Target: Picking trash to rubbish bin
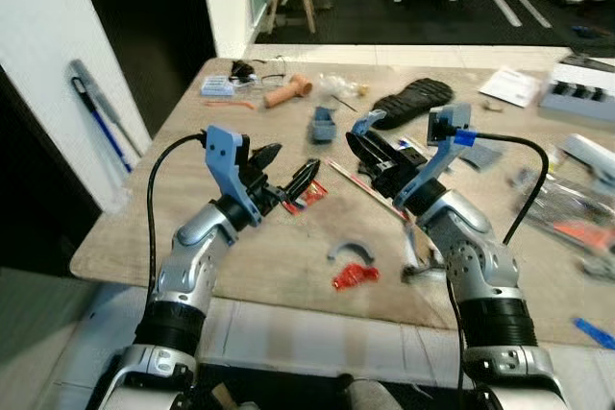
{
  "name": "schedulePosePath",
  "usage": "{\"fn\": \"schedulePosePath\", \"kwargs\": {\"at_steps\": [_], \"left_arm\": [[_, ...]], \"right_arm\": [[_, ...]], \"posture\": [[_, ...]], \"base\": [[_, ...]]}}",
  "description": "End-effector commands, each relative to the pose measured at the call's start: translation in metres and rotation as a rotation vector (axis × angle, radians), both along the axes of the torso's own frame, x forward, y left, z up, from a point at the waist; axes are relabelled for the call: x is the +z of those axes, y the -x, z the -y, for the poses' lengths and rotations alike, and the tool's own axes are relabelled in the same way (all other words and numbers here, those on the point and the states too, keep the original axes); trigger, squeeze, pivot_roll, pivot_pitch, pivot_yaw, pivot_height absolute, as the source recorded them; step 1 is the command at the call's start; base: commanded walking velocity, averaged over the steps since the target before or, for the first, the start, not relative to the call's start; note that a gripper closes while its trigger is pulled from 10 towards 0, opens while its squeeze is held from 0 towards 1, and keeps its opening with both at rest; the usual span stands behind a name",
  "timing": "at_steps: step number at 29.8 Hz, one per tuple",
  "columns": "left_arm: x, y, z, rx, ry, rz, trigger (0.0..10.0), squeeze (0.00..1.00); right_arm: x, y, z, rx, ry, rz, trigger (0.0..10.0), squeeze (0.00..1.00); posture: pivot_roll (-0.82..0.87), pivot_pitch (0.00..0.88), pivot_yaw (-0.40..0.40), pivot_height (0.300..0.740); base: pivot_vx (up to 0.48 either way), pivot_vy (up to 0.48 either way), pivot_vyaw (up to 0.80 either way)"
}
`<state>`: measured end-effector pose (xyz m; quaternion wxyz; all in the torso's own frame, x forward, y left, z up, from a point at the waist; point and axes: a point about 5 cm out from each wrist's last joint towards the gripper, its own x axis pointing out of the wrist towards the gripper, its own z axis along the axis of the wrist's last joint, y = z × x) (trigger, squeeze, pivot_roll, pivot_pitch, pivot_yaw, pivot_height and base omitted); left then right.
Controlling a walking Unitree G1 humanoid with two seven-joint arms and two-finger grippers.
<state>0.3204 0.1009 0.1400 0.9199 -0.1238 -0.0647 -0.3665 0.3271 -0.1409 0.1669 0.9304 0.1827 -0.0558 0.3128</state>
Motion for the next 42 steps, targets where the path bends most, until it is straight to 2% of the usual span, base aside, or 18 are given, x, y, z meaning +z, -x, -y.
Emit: {"fn": "schedulePosePath", "kwargs": {"at_steps": [1, 38, 42], "left_arm": [[-0.0031, -0.0002, 0.0015, -0.006, -0.009, -0.014, 10.0, 0.0], [-0.0016, -0.0005, 0.0013, -0.012, -0.005, -0.006, 10.0, 0.0], [-0.0009, -0.0007, 0.0012, -0.017, 0.01, -0.009, 10.0, 0.0]], "right_arm": [[-0.0024, -0.0004, -0.0003, 0.0, -0.007, -0.006, 10.0, 0.0], [-0.003, -0.0023, -0.0015, -0.009, 0.021, -0.022, 10.0, 0.0], [-0.004, -0.0031, -0.0027, -0.001, 0.038, -0.036, 10.0, 0.0]], "posture": [[-0.11, 0.0, 0.018, 0.74], [-0.11, 0.0, 0.019, 0.74], [-0.11, 0.0, 0.021, 0.74]], "base": [[-0.368, 0.0, 0.0], [-0.369, 0.0, 0.0], [-0.07, 0.0, -0.75]]}}
